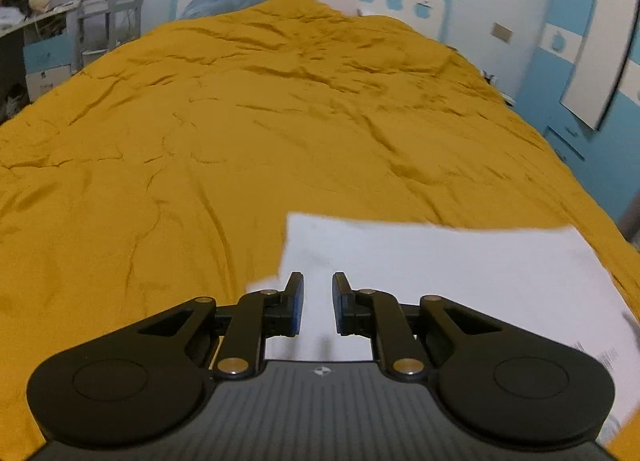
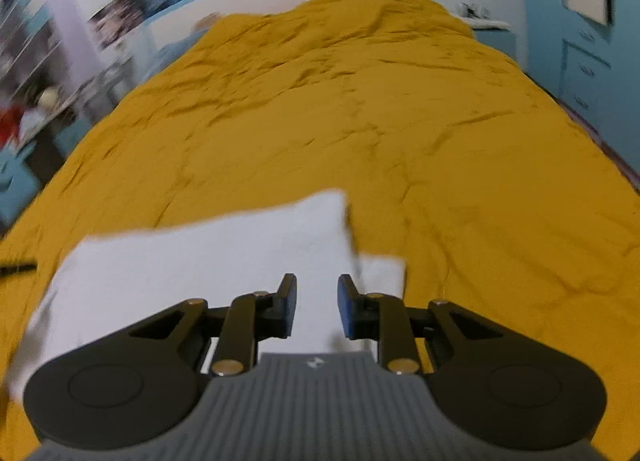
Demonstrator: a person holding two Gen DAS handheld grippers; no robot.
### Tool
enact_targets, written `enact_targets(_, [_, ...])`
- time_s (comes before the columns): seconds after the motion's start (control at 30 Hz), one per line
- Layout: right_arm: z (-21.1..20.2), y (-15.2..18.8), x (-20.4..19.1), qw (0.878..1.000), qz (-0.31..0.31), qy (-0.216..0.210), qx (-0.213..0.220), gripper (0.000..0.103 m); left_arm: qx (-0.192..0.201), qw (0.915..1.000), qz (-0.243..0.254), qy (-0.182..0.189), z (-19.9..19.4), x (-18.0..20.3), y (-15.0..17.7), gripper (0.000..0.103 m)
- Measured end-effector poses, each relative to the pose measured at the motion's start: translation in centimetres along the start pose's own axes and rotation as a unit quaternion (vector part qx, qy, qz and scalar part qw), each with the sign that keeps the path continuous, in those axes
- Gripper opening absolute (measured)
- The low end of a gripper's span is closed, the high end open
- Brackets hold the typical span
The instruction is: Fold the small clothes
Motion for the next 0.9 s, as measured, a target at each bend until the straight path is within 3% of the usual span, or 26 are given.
enact_targets(0.2, [-3.8,7.4,-3.0,0.999,-0.047,0.024,-0.007,0.019,-0.013,0.9998,0.002,0.012,-3.8,1.9,6.0,0.015])
enact_targets(0.33, [-3.2,11.2,-2.6,0.996,-0.052,0.066,-0.019,0.019,-0.041,0.9991,-0.01,-0.006,-2.9,1.7,9.0,0.014])
enact_targets(0.5, [-0.9,14.6,-1.0,0.996,-0.03,0.069,-0.044,0.012,-0.062,0.9974,-0.004,-0.037,-0.8,0.8,11.9,0.011])
enact_targets(0.77, [-0.6,14.2,-0.7,0.996,-0.023,0.069,-0.051,0.011,-0.059,0.9966,-0.019,-0.055,-1.0,0.9,11.9,0.009])
enact_targets(0.83, [-1.6,12.9,-0.7,0.997,-0.015,0.062,-0.045,0.013,-0.042,0.9973,-0.012,-0.059,-2.3,1.5,11.6,0.016])
enact_targets(0.9, [-3.3,11.9,-1.2,0.999,-0.013,0.048,-0.018,0.025,-0.022,0.9981,-0.005,-0.057,-3.5,2.2,11.2,0.03])
Point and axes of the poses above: each gripper's, at about its wrist camera, not at the fingertips, and z roughly the way its jaws point, x to its right, y to its underside, the point moved 1 cm from there along z, roughly the way its jaws point, and after that the axes turned 8 degrees about -x, right-handed, at the moved point
